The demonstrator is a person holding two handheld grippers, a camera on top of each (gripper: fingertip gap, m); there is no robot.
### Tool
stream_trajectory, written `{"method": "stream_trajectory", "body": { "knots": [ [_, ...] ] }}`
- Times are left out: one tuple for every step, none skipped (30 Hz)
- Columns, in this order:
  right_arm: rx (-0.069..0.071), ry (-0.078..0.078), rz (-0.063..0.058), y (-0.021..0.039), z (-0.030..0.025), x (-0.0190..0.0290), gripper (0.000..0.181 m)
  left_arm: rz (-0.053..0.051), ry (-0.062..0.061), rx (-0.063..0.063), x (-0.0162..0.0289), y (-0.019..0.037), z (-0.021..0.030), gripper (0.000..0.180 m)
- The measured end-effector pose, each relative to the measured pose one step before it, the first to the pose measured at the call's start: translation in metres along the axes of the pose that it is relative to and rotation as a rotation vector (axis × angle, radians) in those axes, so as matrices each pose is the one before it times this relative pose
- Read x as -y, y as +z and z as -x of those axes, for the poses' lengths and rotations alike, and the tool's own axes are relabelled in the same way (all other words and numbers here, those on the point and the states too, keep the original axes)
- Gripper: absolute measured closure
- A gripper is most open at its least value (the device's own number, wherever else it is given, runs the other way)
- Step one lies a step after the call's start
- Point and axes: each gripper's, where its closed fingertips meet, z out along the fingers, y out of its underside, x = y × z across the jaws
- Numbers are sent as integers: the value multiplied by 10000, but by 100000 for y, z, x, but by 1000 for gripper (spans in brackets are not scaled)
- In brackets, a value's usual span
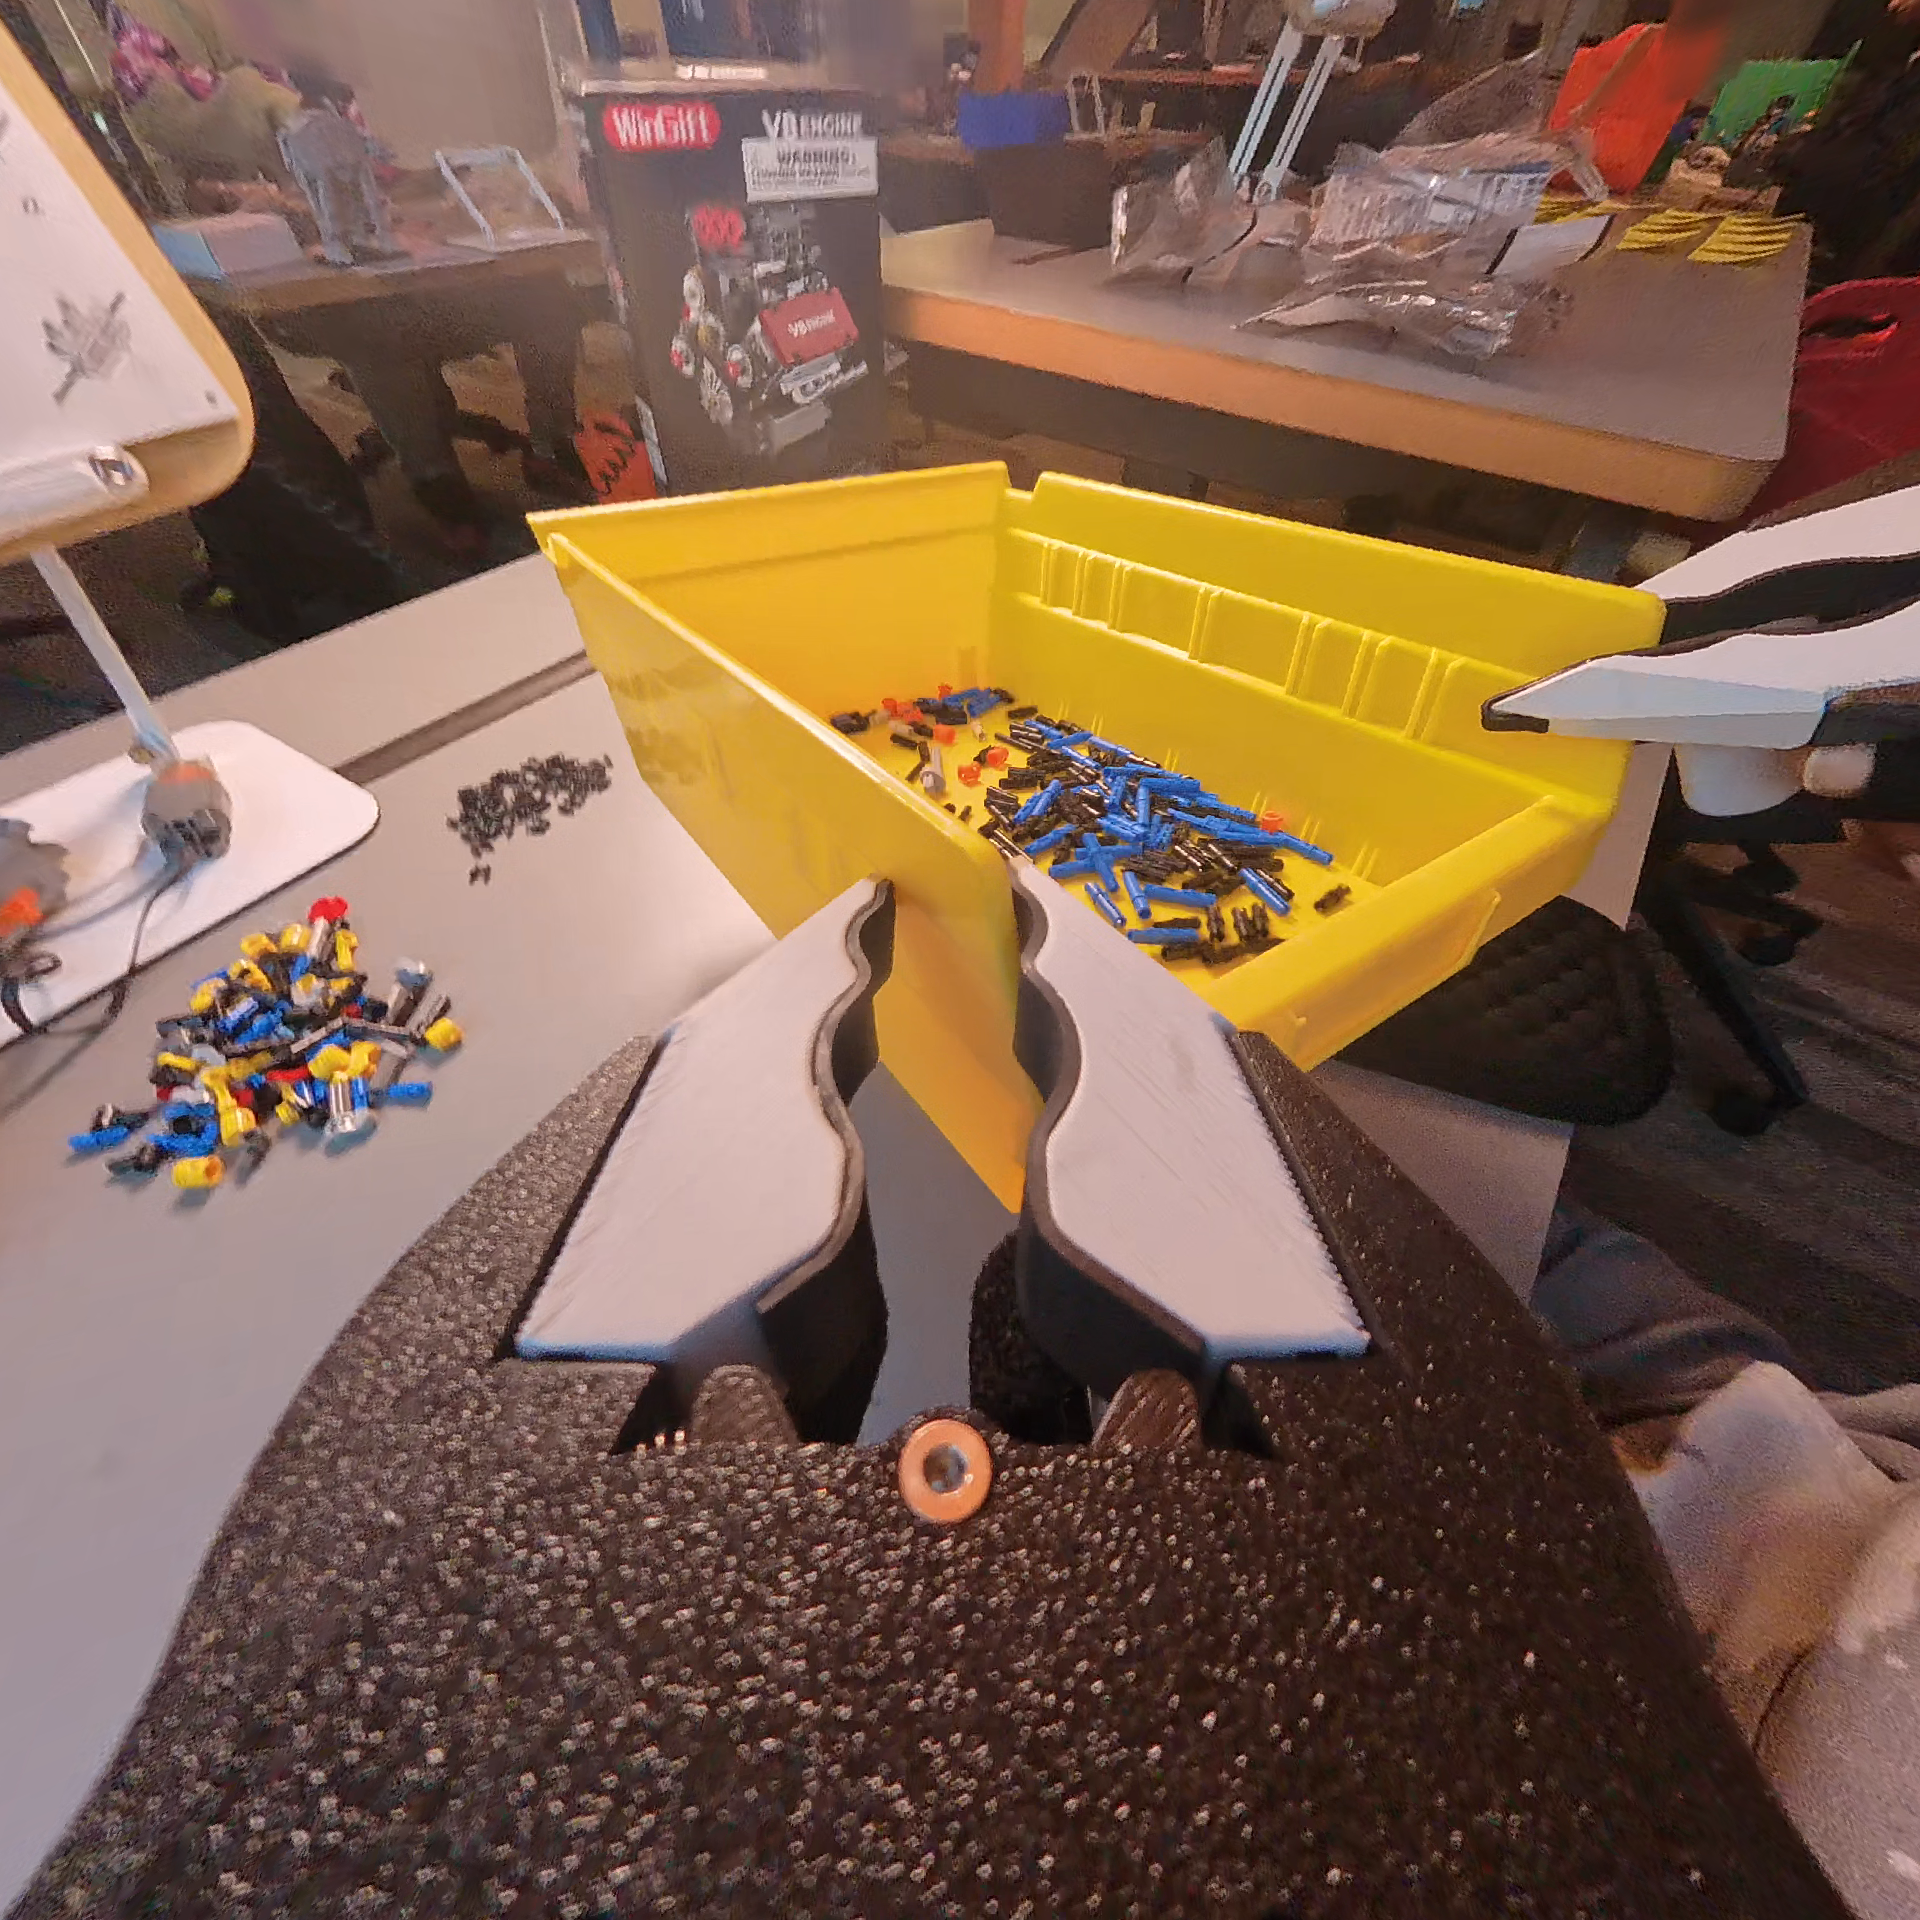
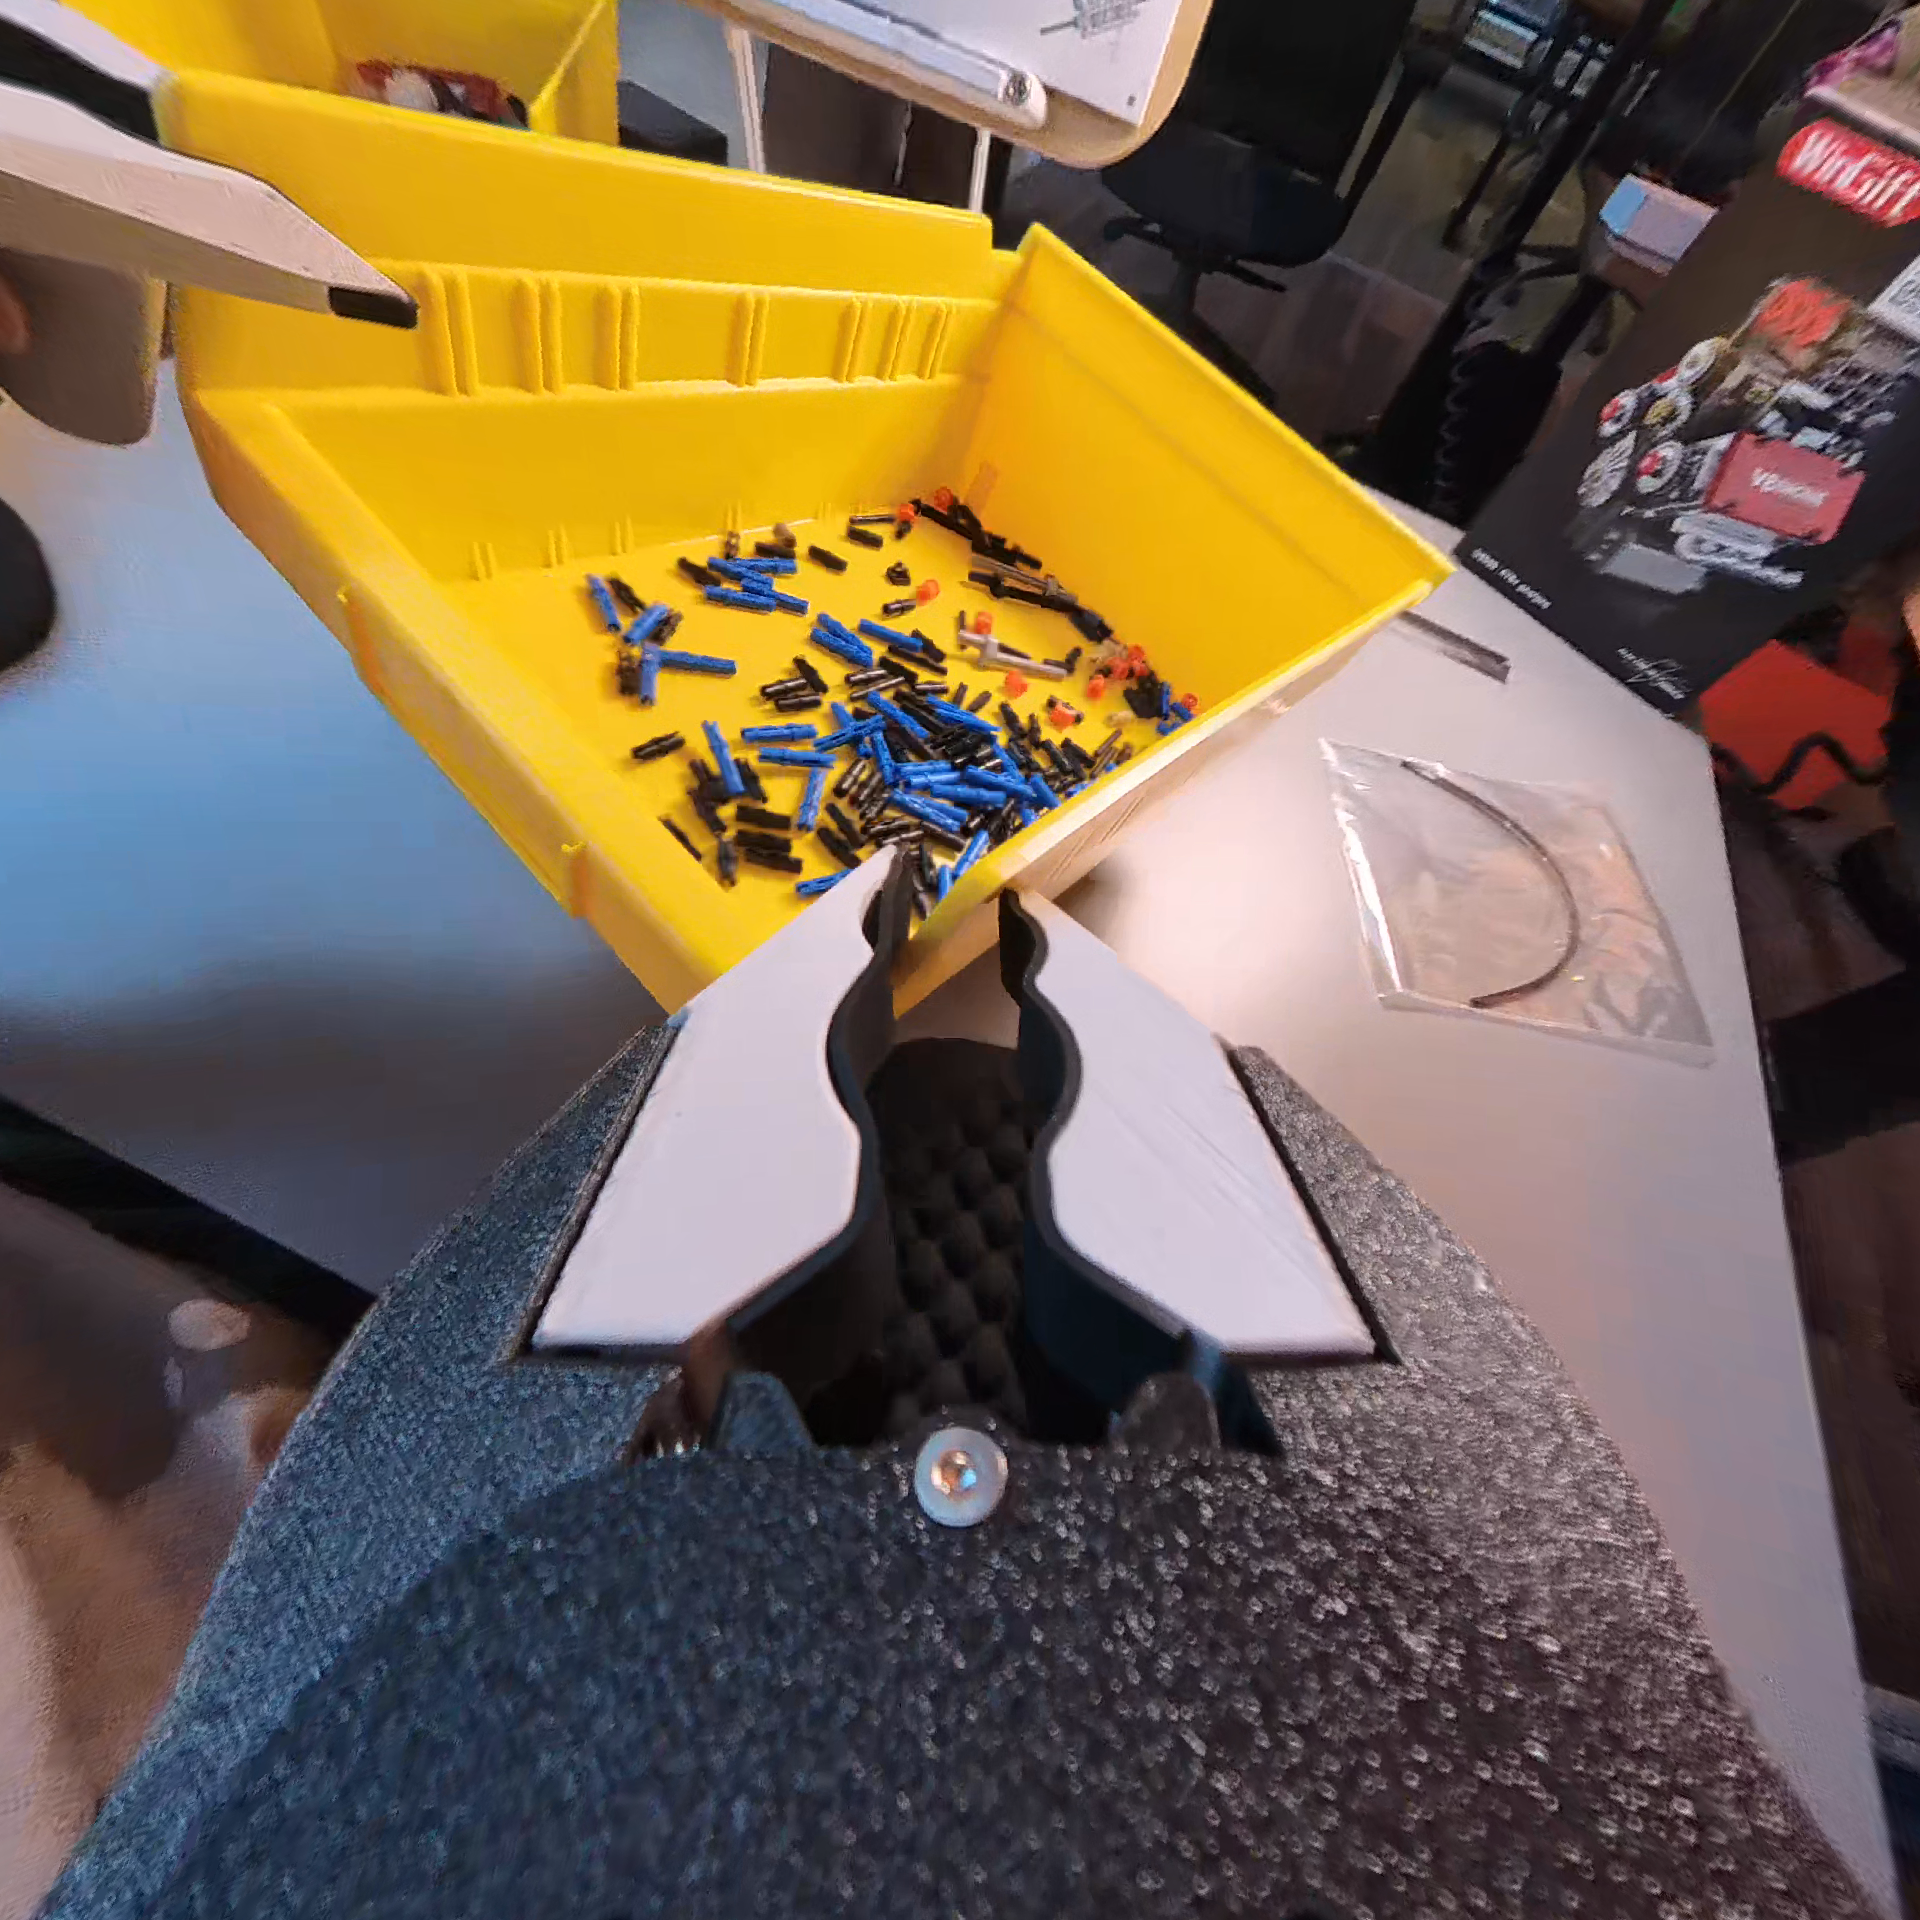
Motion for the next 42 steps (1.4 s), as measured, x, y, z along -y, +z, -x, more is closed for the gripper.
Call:
{"method": "stream_trajectory", "body": {
  "knots": [
    [84,122,-73,-444,-303,10,167,-133,111,-48,504,-33,-497,162],
    [149,254,-64,-149,-267,-341,165,-40,-29,-78,-67,202,-396,161],
    [-34,173,-89,44,-483,-420,166,8,-37,-66,-431,584,-255,161],
    [-125,-38,64,176,-594,-560,166,80,57,-41,-624,821,-168,161],
    [-110,-117,112,266,-635,-507,166,138,45,-9,-586,887,-107,161],
    [-64,-53,43,324,-729,-390,167,97,34,-38,-366,892,-66,162],
    [58,72,26,449,-722,-418,167,56,21,-54,-222,939,27,159],
    [80,131,-7,536,-786,-402,167,65,-9,-58,-204,1044,157,162],
    [13,135,-45,634,-890,-321,167,62,13,-35,-171,1117,227,161],
    [-25,65,-24,682,-899,-237,167,56,88,27,-76,1141,326,161],
    [-86,-7,-40,669,-951,-95,167,23,101,42,78,1097,365,161],
    [-46,18,-57,653,-900,50,166,-19,29,20,217,1022,423,162],
    [13,49,-71,668,-843,136,166,-52,-31,3,294,957,463,162],
    [25,46,-79,685,-820,190,166,-48,-66,5,306,919,518,162],
    [-4,10,-60,734,-817,167,166,-59,-31,32,305,912,552,162],
    [-25,11,-17,753,-747,107,166,-98,-33,49,345,906,557,162],
    [-66,-42,8,690,-715,116,166,-105,-85,16,380,879,562,162],
    [-87,-97,-38,600,-680,208,166,-161,-104,-26,527,837,540,163],
    [-51,-66,-73,571,-645,283,166,-176,-83,-26,587,819,564,163],
    [-78,-24,-71,601,-717,305,165,-162,36,24,630,866,578,161],
    [-137,-59,-72,660,-869,292,165,-165,92,27,622,939,530,164],
    [-130,-26,-92,767,-944,277,165,-190,34,9,558,1059,567,161],
    [-114,42,-159,870,-998,373,165,-185,-51,12,443,1178,690,163],
    [-84,91,-163,989,-1023,385,165,-84,-40,35,249,1246,775,164],
    [-44,62,-11,1098,-961,185,165,-138,27,31,329,1178,754,164],
    [-23,-61,39,1145,-807,154,164,-148,3,65,303,1096,815,165],
    [-73,-111,-2,1152,-737,177,164,-70,-39,57,145,1088,863,165],
    [-33,-85,99,1179,-591,0,165,-76,-99,36,69,1076,909,162],
    [-40,-113,145,1170,-497,-95,164,-79,-133,32,-28,1060,931,165],
    [-70,-167,89,1117,-436,-101,164,-25,-151,48,-224,1061,946,166],
    [-45,-64,116,1112,-354,-280,164,62,-93,105,-432,1019,908,166],
    [-38,35,117,1015,-277,-400,164,99,17,126,-564,930,763,167],
    [-23,45,112,895,-209,-487,164,153,40,128,-666,835,635,168],
    [-19,55,142,776,-205,-618,164,215,-20,49,-758,758,429,168],
    [5,110,48,599,-159,-521,164,255,-41,43,-823,641,322,168],
    [-70,111,-69,412,-247,-318,164,182,55,62,-712,492,202,169],
    [-29,66,26,349,-194,-386,164,116,68,62,-536,350,66,169],
    [91,22,28,263,0,-376,163,157,-1,134,-477,267,124,170],
    [169,80,-4,91,106,-243,160,202,-79,129,-459,227,168,170],
    [266,133,-55,-177,145,-16,157,139,-170,28,-316,153,81,171],
    [411,89,133,-474,234,-132,148,112,-210,-61,-206,110,-75,172],
    [278,130,273,-650,-13,-341,125,247,-138,-16,-304,160,-71,172]
  ]
}}
